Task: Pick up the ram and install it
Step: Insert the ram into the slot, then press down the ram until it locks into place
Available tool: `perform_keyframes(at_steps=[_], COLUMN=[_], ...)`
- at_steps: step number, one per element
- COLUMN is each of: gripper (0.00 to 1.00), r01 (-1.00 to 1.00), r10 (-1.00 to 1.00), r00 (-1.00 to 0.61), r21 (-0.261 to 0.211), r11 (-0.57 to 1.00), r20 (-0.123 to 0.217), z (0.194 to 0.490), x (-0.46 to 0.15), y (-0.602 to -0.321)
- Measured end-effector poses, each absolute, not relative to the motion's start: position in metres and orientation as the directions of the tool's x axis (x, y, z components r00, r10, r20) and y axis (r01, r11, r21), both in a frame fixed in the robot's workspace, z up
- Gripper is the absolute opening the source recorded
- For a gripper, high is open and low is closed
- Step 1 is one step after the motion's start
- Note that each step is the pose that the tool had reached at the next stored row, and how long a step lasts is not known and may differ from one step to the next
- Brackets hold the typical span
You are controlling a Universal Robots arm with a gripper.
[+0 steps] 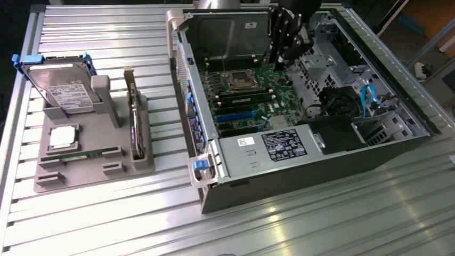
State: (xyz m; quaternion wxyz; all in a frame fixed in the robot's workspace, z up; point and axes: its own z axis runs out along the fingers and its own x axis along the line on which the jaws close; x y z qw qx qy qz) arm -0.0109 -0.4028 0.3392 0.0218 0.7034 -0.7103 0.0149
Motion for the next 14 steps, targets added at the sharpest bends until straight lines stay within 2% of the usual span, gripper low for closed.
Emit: perform_keyframes(at_steps=[1,14], gripper=[0.32,0.32], r01=[-1.000,-1.000], r10=[-0.999,-0.999], r00=[-0.010,-0.009], r21=[0.009,0.009], r11=[0.010,0.010], r20=[0.042,0.042], z=[0.3416,0.3417], x=[-0.0110,-0.0110], y=[-0.4028,-0.4028])
